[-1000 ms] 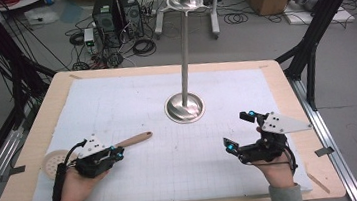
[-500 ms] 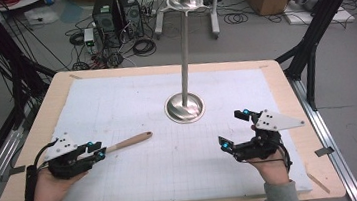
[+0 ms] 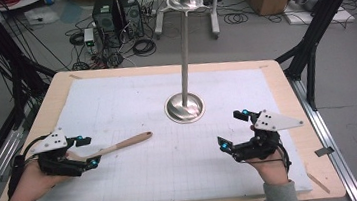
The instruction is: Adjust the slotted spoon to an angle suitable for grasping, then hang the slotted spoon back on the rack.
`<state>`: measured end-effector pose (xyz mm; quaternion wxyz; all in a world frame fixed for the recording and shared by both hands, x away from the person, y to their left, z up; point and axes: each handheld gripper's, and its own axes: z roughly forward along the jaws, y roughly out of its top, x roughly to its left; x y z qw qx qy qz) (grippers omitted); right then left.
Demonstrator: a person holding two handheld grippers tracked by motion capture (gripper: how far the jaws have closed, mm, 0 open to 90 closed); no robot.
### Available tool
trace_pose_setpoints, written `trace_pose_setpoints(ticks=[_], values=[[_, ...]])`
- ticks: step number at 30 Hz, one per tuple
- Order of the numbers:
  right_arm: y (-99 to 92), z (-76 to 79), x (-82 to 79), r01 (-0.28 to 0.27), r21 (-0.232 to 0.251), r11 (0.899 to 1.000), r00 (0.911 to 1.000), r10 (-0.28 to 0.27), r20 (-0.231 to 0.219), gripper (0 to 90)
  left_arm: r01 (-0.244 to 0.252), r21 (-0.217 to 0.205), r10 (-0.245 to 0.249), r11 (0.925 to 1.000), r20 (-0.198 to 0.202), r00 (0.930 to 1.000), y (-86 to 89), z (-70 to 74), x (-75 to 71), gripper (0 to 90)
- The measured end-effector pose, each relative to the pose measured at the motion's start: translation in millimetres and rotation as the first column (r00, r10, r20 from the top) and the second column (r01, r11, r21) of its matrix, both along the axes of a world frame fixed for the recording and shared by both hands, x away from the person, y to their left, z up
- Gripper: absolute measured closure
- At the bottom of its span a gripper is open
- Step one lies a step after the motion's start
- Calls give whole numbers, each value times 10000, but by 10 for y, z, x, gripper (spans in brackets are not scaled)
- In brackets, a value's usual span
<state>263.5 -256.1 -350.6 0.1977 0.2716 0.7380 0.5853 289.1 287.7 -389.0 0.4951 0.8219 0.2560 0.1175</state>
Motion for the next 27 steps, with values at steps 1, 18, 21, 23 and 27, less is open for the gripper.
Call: trace_pose_setpoints(ticks=[1,18,21,23,27], values=[[0,0,0,0,0,10000,10000,0,0,16,0,0,0,10000,0,10000,0,0,0,128],[13,-10,-3,-75,-68,9999,10000,75,-62,16,390,1296,-391,9908,-21,9992,156,98,166,142],[11,-9,-1,-100,-60,9999,9999,100,-20,16,499,1370,-482,9893,-160,9987,155,88,205,154],[5,-9,-4,-69,-39,10000,9999,69,-101,16,641,1451,-613,9873,-243,9978,135,68,217,183],[-6,-14,0,-48,-50,10000,10000,47,-47,16,746,1724,-664,9822,-528,9964,116,25,242,228]])
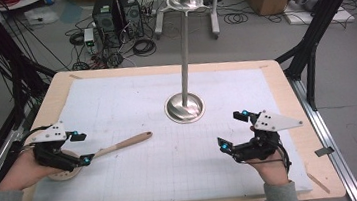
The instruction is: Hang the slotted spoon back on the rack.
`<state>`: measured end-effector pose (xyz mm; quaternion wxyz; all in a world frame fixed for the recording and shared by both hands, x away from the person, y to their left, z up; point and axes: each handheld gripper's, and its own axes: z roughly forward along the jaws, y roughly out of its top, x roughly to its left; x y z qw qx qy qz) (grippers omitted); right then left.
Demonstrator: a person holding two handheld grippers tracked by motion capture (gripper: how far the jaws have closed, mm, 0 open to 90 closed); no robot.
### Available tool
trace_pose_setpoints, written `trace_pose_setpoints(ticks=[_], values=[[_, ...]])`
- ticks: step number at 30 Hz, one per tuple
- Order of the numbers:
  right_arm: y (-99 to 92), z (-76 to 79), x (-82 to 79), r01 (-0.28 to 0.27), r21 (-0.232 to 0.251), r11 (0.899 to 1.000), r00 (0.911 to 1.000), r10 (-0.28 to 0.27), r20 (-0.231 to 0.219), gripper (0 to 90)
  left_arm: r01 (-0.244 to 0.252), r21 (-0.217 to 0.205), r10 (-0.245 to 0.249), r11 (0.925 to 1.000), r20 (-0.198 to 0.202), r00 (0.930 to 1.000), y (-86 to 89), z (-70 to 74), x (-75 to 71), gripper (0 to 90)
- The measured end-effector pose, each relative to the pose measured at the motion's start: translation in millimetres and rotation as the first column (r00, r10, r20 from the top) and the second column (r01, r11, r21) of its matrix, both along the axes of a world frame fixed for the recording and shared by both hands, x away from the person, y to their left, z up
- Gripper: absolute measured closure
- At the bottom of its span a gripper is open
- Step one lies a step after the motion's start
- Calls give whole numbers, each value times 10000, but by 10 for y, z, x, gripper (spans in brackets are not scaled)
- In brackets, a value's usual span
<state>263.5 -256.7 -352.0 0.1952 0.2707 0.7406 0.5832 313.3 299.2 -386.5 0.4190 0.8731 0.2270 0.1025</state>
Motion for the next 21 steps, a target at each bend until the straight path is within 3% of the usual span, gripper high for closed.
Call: trace_pose_setpoints(ticks=[2,8,16,21], values=[[-3,0,-9,-5,7,10000,10000,5,-19,16,-8,156,14,9999,-352,9994,-22,-46,29,258],[-20,-7,-17,34,16,10000,10000,-34,-68,16,152,526,-109,9985,-800,9967,-107,-111,79,294],[-32,-11,-21,20,19,10000,10000,-20,-65,16,158,1083,-30,9940,-1177,9930,-177,-161,124,375],[-30,-12,-24,2,22,10000,10000,-2,-94,17,183,1650,33,9861,-1297,9915,-228,-183,141,451]])
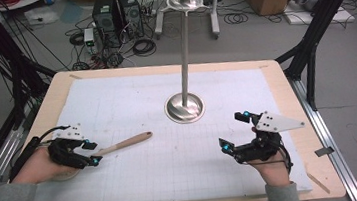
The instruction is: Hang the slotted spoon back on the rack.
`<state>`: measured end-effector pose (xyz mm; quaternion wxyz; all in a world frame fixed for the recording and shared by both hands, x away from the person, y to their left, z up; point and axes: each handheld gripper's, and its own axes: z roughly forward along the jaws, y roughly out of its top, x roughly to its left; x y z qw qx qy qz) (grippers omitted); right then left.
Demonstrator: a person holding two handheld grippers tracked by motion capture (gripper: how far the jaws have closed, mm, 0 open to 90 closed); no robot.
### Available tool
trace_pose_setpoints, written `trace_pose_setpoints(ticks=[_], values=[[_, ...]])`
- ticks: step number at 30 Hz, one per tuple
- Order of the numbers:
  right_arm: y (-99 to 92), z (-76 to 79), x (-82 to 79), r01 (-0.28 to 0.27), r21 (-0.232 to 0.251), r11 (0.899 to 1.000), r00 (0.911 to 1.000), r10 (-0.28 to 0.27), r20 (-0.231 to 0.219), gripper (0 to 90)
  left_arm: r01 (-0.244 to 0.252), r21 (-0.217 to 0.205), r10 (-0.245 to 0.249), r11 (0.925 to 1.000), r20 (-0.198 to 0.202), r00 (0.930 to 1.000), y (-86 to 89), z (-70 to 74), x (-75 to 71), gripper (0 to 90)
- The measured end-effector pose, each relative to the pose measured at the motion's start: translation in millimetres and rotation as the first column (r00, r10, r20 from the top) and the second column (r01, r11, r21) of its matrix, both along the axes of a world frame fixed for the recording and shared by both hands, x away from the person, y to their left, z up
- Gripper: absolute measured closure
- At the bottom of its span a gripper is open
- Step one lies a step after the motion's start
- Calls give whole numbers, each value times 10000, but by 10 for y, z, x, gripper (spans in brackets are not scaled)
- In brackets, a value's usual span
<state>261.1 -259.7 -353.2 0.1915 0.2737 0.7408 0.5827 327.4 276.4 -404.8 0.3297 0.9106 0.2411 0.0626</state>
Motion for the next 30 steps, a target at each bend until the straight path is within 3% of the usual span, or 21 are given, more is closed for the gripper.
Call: trace_pose_setpoints(ticks=[4,7,9,17,30], values=[[4,0,1,-8,-29,10000,10000,8,31,17,-26,581,26,9983,8,10000,-12,-30,33,497],[8,-2,2,-34,-26,10000,10000,34,11,17,-188,697,188,9974,16,9998,-33,-67,41,523],[9,-2,0,-52,-20,10000,10000,52,-26,17,-107,1186,100,9929,65,9999,-59,-87,45,551],[8,1,-2,-56,-8,10000,10000,56,11,17,71,1718,-76,9851,22,10000,-98,-116,59,642],[29,2,-6,-139,-56,9999,9999,139,-24,16,227,1379,-182,9902,-340,9993,-68,-131,122,743]])
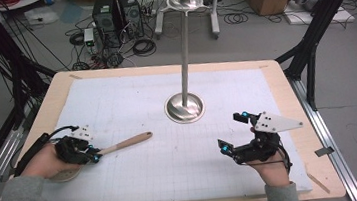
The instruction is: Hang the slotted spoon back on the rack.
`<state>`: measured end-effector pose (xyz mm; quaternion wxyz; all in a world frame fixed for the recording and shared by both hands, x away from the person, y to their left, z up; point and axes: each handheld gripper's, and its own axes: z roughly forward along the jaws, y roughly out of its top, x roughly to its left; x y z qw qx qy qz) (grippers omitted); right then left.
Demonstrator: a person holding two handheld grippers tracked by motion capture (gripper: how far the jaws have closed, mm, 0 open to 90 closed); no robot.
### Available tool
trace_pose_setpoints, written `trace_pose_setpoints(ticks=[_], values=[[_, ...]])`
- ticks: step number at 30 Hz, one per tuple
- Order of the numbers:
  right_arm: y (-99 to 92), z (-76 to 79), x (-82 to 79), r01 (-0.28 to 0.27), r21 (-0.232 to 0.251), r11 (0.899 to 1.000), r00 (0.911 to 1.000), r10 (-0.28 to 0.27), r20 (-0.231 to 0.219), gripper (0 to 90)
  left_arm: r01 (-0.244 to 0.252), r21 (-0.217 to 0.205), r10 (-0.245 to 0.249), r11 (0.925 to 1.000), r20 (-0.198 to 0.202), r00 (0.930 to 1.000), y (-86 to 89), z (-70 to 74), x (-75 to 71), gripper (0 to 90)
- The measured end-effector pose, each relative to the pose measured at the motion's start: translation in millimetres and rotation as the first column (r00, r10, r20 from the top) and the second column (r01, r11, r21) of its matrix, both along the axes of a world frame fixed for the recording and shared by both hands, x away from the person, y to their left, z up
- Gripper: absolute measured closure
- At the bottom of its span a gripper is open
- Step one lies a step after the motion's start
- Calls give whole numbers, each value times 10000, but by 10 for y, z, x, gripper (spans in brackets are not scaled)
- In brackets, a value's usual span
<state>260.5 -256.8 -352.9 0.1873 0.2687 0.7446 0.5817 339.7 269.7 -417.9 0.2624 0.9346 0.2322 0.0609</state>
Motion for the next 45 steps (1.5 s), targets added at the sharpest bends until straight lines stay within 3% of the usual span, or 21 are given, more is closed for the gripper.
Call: trace_pose_setpoints(ticks=[7,9,15,21,27,37,45], values=[[-6,3,3,-22,19,10000,10000,22,41,17,316,59,-317,9995,176,9993,4,2,-8,777],[-7,3,3,-26,19,10000,10000,26,44,17,16,65,-17,10000,98,10000,-7,6,-8,778],[-3,-1,4,-26,-25,10000,10000,26,0,17,-67,17,67,10000,314,9995,8,12,-46,779],[1,-2,4,-6,-29,10000,10000,6,-23,17,-291,-674,326,9973,523,9981,82,84,-104,778],[5,-2,5,-11,-51,10000,10000,11,23,16,-609,-1281,752,9899,1104,9910,133,197,-178,778],[-6,-1,6,20,-7,10000,10000,-20,37,16,-947,-2011,1212,9750,1238,9849,144,287,-220,778],[-18,3,3,27,46,10000,10000,-27,50,16,-1184,-2793,1666,9529,1555,9737,12,430,-235,778]])
